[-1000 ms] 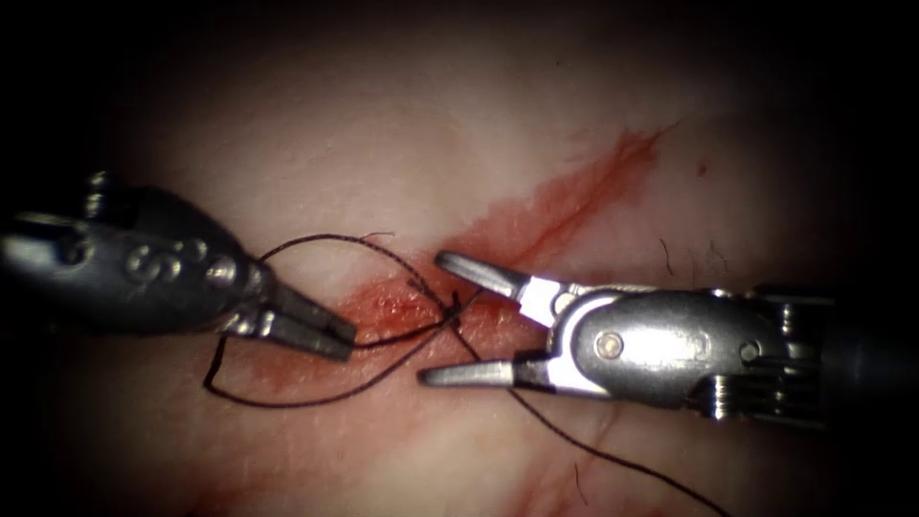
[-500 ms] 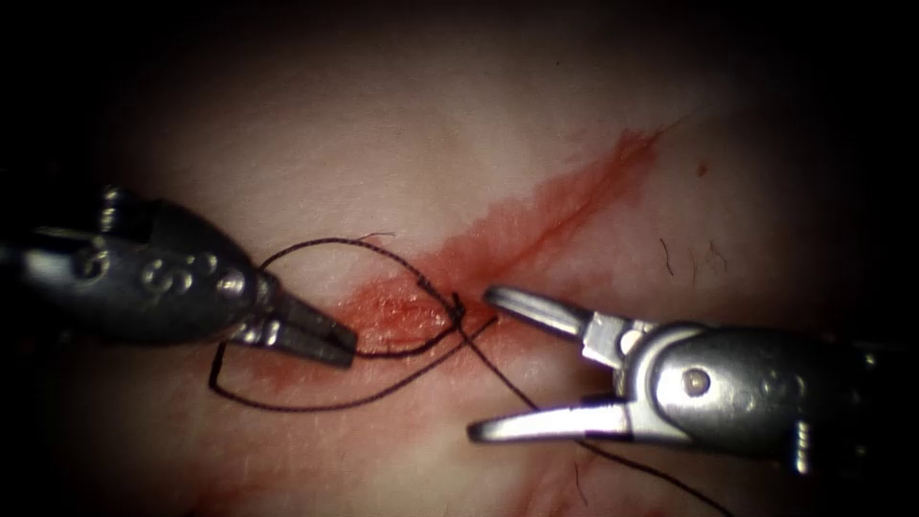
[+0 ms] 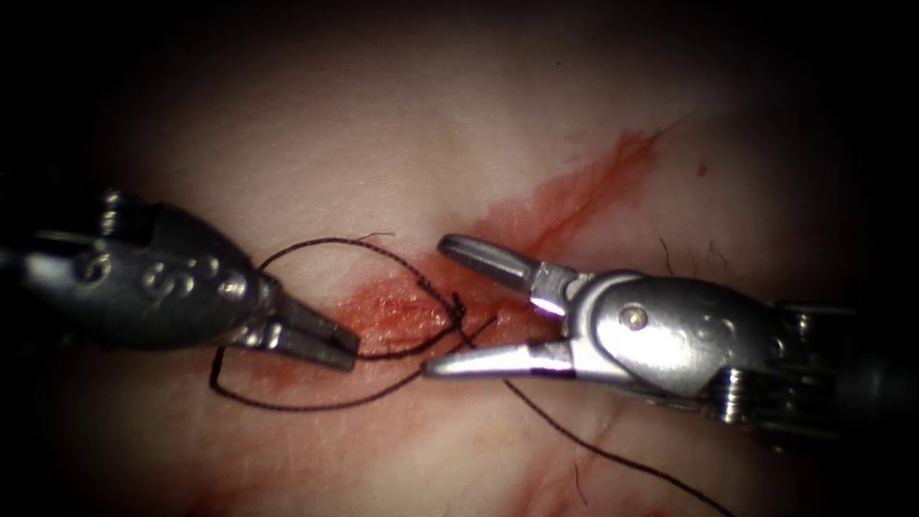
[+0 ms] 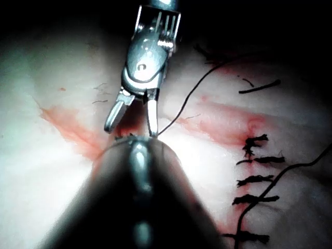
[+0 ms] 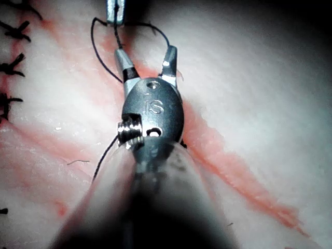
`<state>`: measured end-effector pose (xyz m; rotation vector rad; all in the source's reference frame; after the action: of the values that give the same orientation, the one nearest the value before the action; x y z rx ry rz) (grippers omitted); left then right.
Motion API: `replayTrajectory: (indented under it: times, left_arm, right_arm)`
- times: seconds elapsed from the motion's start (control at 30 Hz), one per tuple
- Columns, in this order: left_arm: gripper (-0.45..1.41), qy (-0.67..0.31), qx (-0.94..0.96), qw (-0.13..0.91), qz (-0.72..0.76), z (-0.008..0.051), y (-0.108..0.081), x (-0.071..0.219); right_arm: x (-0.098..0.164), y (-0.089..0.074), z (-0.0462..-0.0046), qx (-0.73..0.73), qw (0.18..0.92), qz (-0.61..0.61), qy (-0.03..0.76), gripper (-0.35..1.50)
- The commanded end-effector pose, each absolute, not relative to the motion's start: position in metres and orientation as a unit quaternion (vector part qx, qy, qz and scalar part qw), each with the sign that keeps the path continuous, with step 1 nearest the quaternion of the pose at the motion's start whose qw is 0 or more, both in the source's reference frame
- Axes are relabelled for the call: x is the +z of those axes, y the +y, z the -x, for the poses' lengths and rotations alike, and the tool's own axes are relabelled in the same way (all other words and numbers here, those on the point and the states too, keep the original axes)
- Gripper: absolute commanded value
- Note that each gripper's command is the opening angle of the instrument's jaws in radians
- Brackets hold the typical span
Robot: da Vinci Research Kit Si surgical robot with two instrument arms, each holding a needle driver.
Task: Wound Closure
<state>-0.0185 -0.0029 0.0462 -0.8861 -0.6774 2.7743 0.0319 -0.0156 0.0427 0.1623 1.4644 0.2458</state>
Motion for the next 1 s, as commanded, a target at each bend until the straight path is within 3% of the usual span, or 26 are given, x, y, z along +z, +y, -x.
replayTrajectory:
  times: [0.03,0.1,0.13,0.2,0.3,0.4,0.67,0.73,1.0]
  left_arm:
    - [-0.45,-0.225,0.925,0.076,0.296,0.0190,-0.0028,0.0467]
    - [-0.45,-0.225,0.925,0.076,0.296,0.0190,-0.0028,0.0467]
    - [-0.45,-0.226,0.925,0.076,0.296,0.0191,-0.0028,0.0467]
    - [-0.45,-0.226,0.925,0.076,0.296,0.0191,-0.0028,0.0467]
    - [-0.45,-0.225,0.925,0.077,0.295,0.0193,-0.0028,0.0467]
    - [-0.45,-0.227,0.925,0.084,0.294,0.0194,-0.0028,0.0466]
    - [-0.45,-0.226,0.925,0.086,0.293,0.0198,-0.0030,0.0464]
    - [-0.45,-0.226,0.925,0.086,0.293,0.0198,-0.0030,0.0464]
    - [-0.45,-0.227,0.925,0.090,0.292,0.0199,-0.0031,0.0463]
  right_arm:
    - [0.0436,-0.0149,-0.0331,0.106,0.738,-0.065,0.664,0.96]
    - [0.0437,-0.0149,-0.0332,0.105,0.739,-0.062,0.663,1.03]
    - [0.0436,-0.0153,-0.0333,0.109,0.741,-0.056,0.660,1.21]
    - [0.0433,-0.0156,-0.0333,0.108,0.741,-0.056,0.661,1.10]
    - [0.0430,-0.0160,-0.0337,0.107,0.743,-0.057,0.658,1.10]
    - [0.0432,-0.0166,-0.0342,0.101,0.749,-0.055,0.653,1.21]
    - [0.0440,-0.0172,-0.0358,0.077,0.762,-0.035,0.642,1.11]
    - [0.0445,-0.0170,-0.0364,0.069,0.765,-0.025,0.640,1.20]
    - [0.0451,-0.0167,-0.0365,0.059,0.767,-0.013,0.639,1.18]
